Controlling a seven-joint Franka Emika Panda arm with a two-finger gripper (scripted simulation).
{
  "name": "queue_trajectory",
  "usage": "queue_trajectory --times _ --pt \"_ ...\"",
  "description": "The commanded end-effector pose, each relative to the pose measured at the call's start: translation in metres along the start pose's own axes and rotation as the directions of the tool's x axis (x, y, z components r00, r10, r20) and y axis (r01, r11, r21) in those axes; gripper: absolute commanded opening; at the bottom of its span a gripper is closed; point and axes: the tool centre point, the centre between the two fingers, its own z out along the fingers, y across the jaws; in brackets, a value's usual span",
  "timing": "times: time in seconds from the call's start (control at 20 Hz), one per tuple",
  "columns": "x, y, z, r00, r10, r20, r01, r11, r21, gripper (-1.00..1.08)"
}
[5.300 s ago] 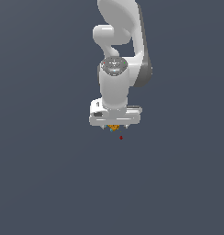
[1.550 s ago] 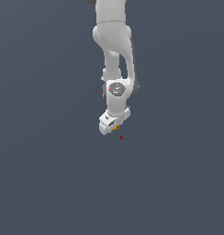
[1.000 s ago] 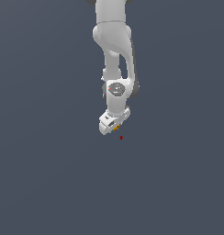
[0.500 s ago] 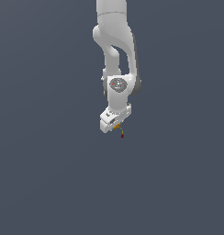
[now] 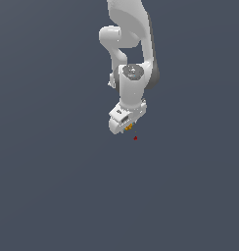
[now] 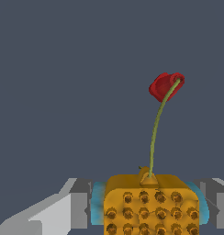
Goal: Pick up the object and move it to a goal position.
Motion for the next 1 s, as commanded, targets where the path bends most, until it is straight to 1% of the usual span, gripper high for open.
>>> queue_trajectory --times 0.0,0.95 --pt "0.006 -0.003 -0.026 1.000 -0.001 -0.001 0.001 1.000 0.000 -1.00" --pt "0.053 -0.021 -0.219 1.000 -0.002 -0.002 0.002 1.000 0.001 -1.00"
